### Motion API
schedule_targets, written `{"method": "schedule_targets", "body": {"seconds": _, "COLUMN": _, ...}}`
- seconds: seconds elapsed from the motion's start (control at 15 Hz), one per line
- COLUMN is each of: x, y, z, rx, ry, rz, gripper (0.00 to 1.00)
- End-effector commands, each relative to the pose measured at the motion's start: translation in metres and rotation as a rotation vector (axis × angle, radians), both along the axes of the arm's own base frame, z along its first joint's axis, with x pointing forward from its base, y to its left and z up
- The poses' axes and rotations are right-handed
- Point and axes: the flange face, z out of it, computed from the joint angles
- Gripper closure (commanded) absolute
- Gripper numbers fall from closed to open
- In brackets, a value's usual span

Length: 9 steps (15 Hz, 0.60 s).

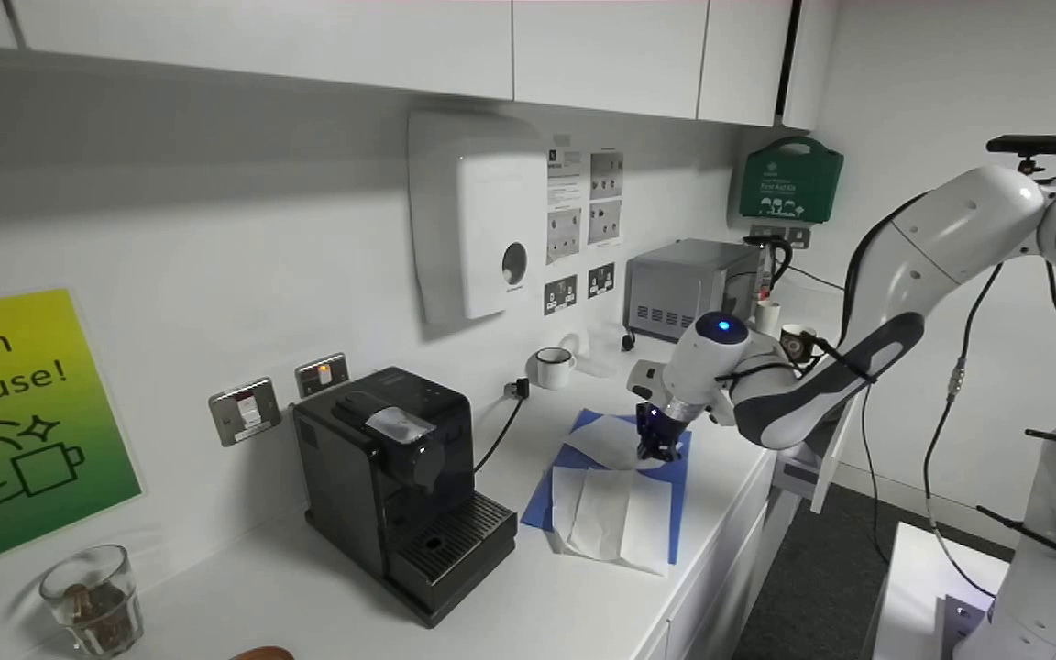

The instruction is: Stack the paper towels to the left on the counter

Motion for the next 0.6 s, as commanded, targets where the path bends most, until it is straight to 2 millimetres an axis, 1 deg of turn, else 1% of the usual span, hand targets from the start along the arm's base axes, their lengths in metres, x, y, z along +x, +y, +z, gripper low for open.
{"method": "schedule_targets", "body": {"seconds": 0.0, "x": 0.009, "y": -0.009, "z": 0.009, "rx": 0.050, "ry": 0.025, "rz": -0.031, "gripper": 1.00}}
{"method": "schedule_targets", "body": {"seconds": 0.27, "x": 0.013, "y": -0.015, "z": 0.021, "rx": 0.147, "ry": 0.047, "rz": -0.109, "gripper": 1.00}}
{"method": "schedule_targets", "body": {"seconds": 0.53, "x": 0.017, "y": -0.019, "z": 0.037, "rx": 0.191, "ry": 0.054, "rz": -0.163, "gripper": 1.00}}
